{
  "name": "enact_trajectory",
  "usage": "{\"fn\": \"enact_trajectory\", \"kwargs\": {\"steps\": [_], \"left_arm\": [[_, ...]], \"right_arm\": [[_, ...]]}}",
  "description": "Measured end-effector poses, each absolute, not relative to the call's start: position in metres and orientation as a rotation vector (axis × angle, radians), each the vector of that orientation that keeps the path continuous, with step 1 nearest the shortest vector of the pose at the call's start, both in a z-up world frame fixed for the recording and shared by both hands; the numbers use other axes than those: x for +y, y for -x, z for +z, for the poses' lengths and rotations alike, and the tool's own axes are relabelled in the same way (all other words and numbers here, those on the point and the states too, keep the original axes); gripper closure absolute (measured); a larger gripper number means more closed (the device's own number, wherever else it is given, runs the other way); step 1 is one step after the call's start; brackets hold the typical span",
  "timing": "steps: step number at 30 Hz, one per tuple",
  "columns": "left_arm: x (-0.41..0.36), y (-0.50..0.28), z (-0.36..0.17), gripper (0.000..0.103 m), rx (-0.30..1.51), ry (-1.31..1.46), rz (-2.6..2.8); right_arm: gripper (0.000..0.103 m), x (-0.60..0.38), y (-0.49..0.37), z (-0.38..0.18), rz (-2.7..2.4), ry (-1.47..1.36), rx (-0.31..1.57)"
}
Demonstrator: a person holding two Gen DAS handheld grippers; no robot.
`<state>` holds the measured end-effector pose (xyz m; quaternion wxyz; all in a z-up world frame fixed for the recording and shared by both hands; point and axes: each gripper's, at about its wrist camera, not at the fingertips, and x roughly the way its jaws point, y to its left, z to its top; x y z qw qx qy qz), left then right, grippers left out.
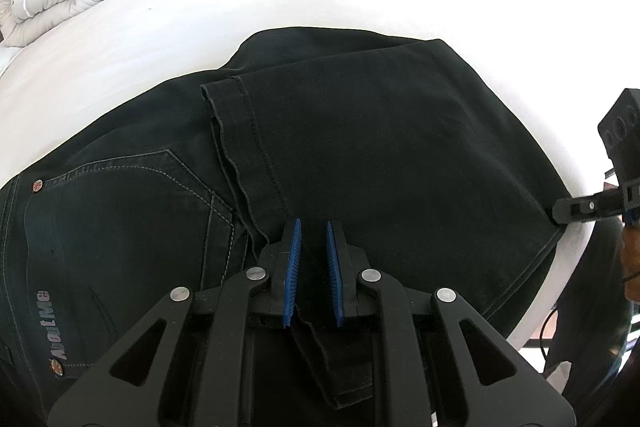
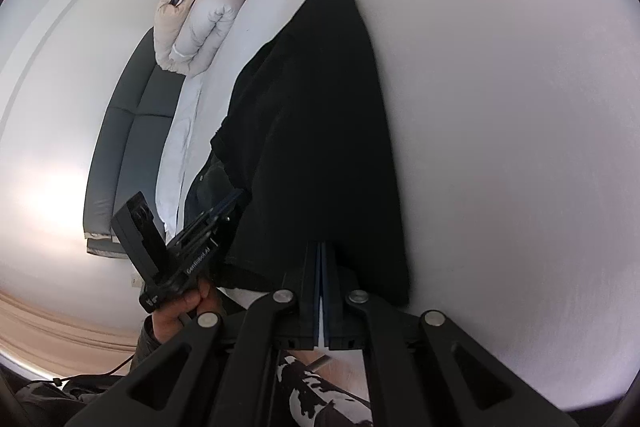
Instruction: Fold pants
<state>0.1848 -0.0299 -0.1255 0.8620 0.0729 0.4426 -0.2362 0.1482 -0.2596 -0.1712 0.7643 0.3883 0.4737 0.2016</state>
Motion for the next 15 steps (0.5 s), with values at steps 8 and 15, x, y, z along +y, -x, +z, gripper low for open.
{"fn": "enact_trajectory", "kwargs": {"steps": [8,15], "left_arm": [[-0.026,-0.18,-0.126,0.09,0.912,-0.142,-0.489],[0.0,-0.162,-0.113,0.09,0.885,0.028,-0.486]], "right_arm": [[0.103,-0.255,-0.142,-0.184,0.432,-0.838,0.944],[0.103,-0.251,-0.136,-0.183,0.406,-0.831,0.901]]}}
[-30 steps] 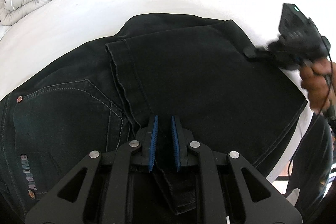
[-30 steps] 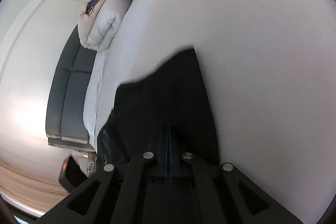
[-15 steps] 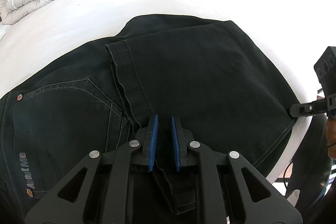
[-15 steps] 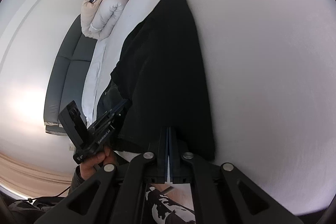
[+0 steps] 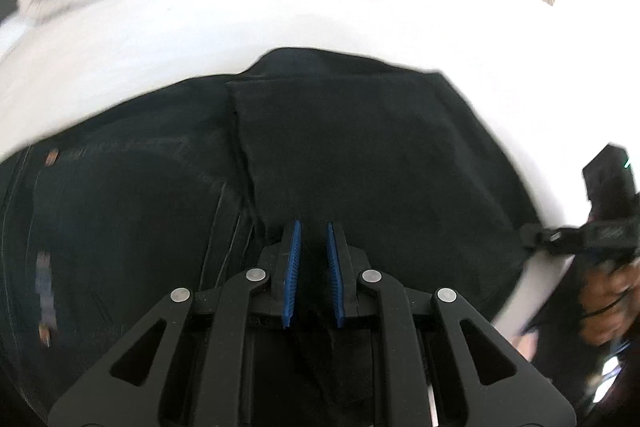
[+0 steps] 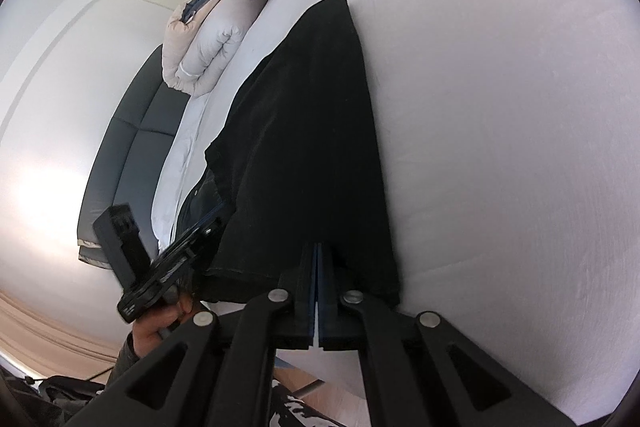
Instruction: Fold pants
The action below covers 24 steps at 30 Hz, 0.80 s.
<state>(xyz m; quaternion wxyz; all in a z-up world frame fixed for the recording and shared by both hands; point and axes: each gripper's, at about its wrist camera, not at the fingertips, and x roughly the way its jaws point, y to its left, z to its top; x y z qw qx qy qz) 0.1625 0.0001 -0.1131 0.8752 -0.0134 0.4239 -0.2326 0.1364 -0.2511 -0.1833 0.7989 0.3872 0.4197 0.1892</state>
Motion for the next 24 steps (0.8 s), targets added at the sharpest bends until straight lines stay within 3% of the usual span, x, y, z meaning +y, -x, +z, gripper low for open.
{"fn": "enact_trajectory", "kwargs": {"steps": [3,4,5,7,14,16,18,20,24], "left_arm": [[0.038,-0.139,-0.096,0.088,0.858,0.215,-0.491],[0.047,-0.132,-0.093,0.077,0.843,0.247,-0.487],[0.06,-0.122,-0.089,0.041,0.831,0.288,-0.48],[0.095,-0.098,-0.083,0.003,0.773,0.406,-0.434],[0.202,-0.048,-0.099,0.003,0.699,0.791,-0.284],[0.223,-0.045,-0.109,0.003,0.687,0.9,-0.257],[0.239,-0.046,-0.122,0.004,0.69,1.018,-0.237],[0.245,-0.048,-0.132,0.004,0.691,1.075,-0.232],[0.253,-0.054,-0.139,0.005,0.688,1.115,-0.237]], "right_arm": [[0.103,-0.252,-0.136,-0.185,0.402,-0.846,0.893],[0.103,-0.253,-0.135,-0.185,0.397,-0.851,0.89],[0.103,-0.252,-0.135,-0.185,0.391,-0.853,0.886],[0.103,-0.253,-0.133,-0.185,0.383,-0.86,0.879],[0.103,-0.256,-0.123,-0.184,0.357,-0.894,0.832],[0.092,-0.255,-0.119,-0.181,0.362,-0.904,0.813],[0.07,-0.254,-0.115,-0.175,0.377,-0.918,0.791],[0.059,-0.249,-0.112,-0.166,0.377,-0.904,0.78],[0.057,-0.243,-0.108,-0.154,0.395,-0.906,0.769]]}}
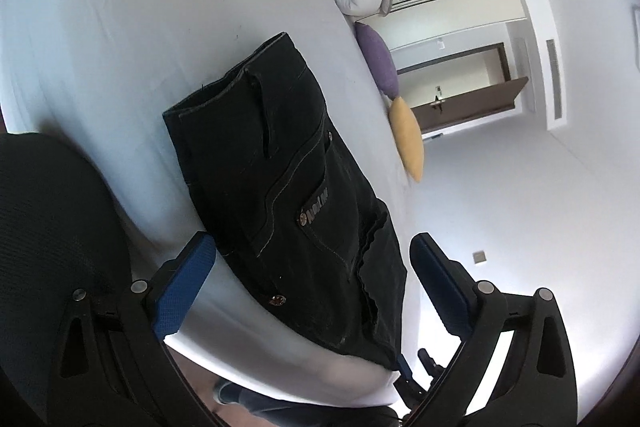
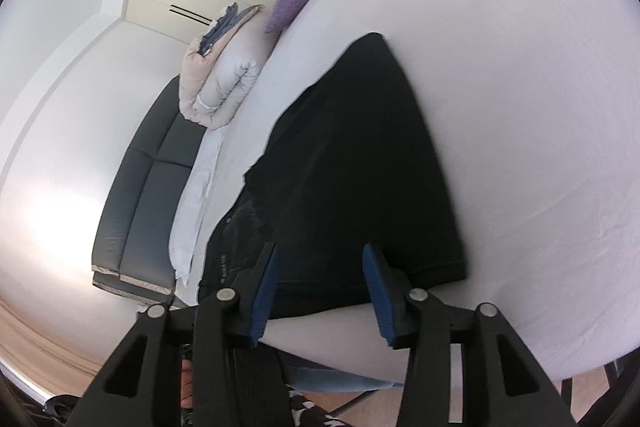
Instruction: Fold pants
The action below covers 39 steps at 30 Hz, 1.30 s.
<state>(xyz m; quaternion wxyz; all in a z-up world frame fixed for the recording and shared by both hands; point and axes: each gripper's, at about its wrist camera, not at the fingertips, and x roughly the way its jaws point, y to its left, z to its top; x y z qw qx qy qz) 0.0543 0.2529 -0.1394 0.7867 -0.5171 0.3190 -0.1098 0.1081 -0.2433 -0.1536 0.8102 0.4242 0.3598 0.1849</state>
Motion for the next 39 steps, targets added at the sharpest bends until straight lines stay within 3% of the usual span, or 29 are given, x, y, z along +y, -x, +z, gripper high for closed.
{"fn": "enact_trajectory", "kwargs": {"steps": [4,7,13,20,23,29,39], "left_arm": [[0.261,-0.057,-0.149,0.01,0.678,1.157,-0.236],[0.266,-0.062,-0.161,0.013,0.66,1.201,-0.237],[0.276,-0.077,-0.173,0.015,0.637,1.268,-0.248],[0.283,-0.071,-0.187,0.037,0.626,1.374,-0.244],[0.284,-0.068,-0.186,0.041,0.659,1.354,-0.196],[0.262,-0.07,-0.183,0.04,0.797,1.274,-0.124],[0.279,-0.089,-0.197,0.039,0.639,1.379,-0.245]], "right_arm": [[0.058,-0.238,-0.107,-0.139,0.434,-0.901,0.751],[0.064,-0.235,-0.107,-0.126,0.454,-0.891,0.717],[0.067,-0.23,-0.109,-0.111,0.512,-0.888,0.681],[0.068,-0.227,-0.113,-0.11,0.518,-0.903,0.683],[0.068,-0.225,-0.115,-0.11,0.518,-0.902,0.689],[0.068,-0.221,-0.116,-0.108,0.522,-0.898,0.692],[0.069,-0.213,-0.125,-0.109,0.552,-0.886,0.712]]}}
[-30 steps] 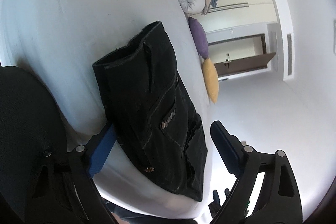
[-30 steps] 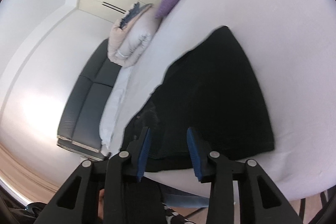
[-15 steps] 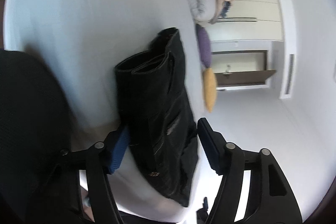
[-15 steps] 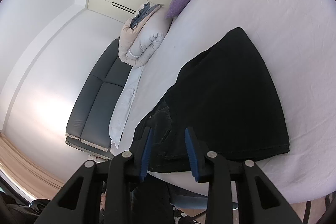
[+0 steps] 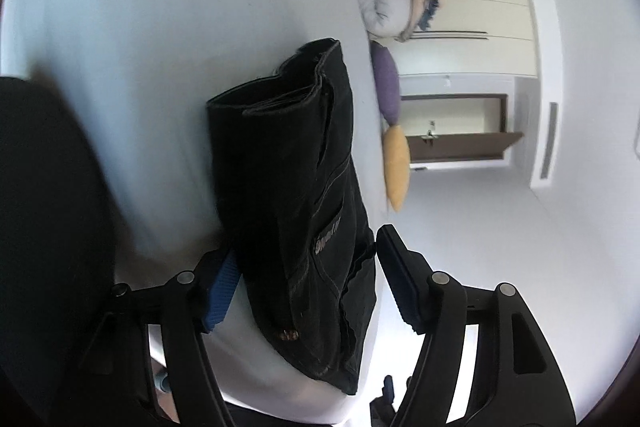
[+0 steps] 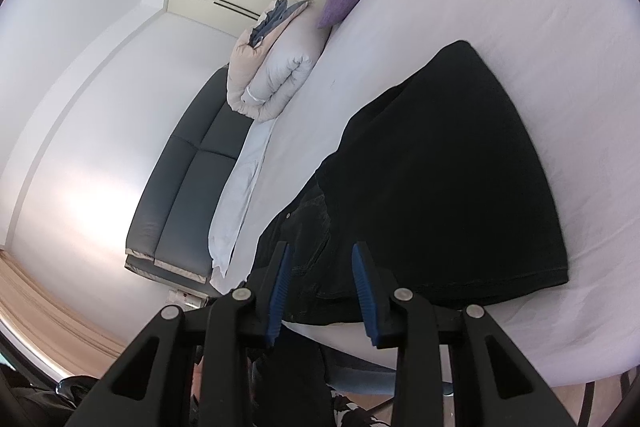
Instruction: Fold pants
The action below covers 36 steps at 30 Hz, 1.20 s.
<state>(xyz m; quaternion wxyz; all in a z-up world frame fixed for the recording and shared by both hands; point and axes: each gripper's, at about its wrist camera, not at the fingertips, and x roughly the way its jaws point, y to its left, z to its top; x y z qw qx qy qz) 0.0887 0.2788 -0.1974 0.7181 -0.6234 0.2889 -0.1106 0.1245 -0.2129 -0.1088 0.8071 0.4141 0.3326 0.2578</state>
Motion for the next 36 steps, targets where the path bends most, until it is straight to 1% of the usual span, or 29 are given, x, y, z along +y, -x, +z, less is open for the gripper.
{"fn": "enact_trajectory", "kwargs": {"steps": [2,5,6,7,9,10,11,12,14,16,18,23,24,25,27,30,33,36], "left_arm": [[0.285,-0.093,-0.207,0.039,0.59,1.447,-0.272],[0.288,-0.103,-0.203,0.039,0.596,1.426,-0.276],[0.291,-0.106,-0.2,0.039,0.601,1.412,-0.273],[0.293,-0.108,-0.199,0.042,0.602,1.409,-0.27],[0.298,-0.114,-0.197,0.054,0.61,1.389,-0.253],[0.299,-0.116,-0.196,0.068,0.618,1.369,-0.239],[0.3,-0.119,-0.195,0.072,0.631,1.35,-0.224],[0.3,-0.12,-0.196,0.073,0.636,1.34,-0.22],[0.302,-0.121,-0.196,0.081,0.654,1.305,-0.201],[0.3,-0.122,-0.193,0.084,0.668,1.264,-0.187],[0.299,-0.124,-0.188,0.086,0.675,1.215,-0.176],[0.292,-0.122,-0.169,0.087,0.68,1.099,-0.169],[0.29,-0.121,-0.165,0.088,0.68,1.086,-0.169],[0.288,-0.121,-0.162,0.088,0.68,1.07,-0.168],[0.284,-0.122,-0.154,0.088,0.679,1.025,-0.162],[0.275,-0.122,-0.139,0.088,0.674,0.952,-0.158],[0.26,-0.126,-0.115,0.088,0.656,0.86,-0.17],[0.239,-0.126,-0.088,0.088,0.636,0.757,-0.194]], "right_arm": [[0.069,-0.206,-0.129,-0.107,0.563,-0.865,0.724],[0.069,-0.195,-0.139,-0.1,0.582,-0.827,0.736],[0.07,-0.192,-0.143,-0.098,0.586,-0.814,0.74],[0.07,-0.188,-0.149,-0.094,0.587,-0.793,0.748],[0.071,-0.179,-0.163,-0.088,0.585,-0.745,0.766],[0.072,-0.172,-0.173,-0.085,0.588,-0.719,0.781],[0.076,-0.167,-0.182,-0.082,0.589,-0.692,0.796],[0.078,-0.157,-0.196,-0.078,0.59,-0.646,0.822],[0.083,-0.139,-0.214,-0.076,0.591,-0.584,0.859],[0.085,-0.118,-0.238,-0.079,0.613,-0.538,0.919],[0.09,-0.096,-0.261,-0.088,0.611,-0.489,0.983],[0.094,-0.067,-0.296,-0.122,0.566,-0.447,1.119],[0.102,-0.065,-0.3,-0.13,0.544,-0.439,1.143],[0.103,-0.066,-0.3,-0.135,0.537,-0.442,1.148],[0.103,-0.069,-0.303,-0.139,0.542,-0.477,1.155],[0.103,-0.063,-0.301,-0.141,0.534,-0.425,1.163],[0.103,-0.055,-0.301,-0.145,0.526,-0.396,1.161],[0.103,-0.055,-0.3,-0.151,0.525,-0.429,1.152]]}}
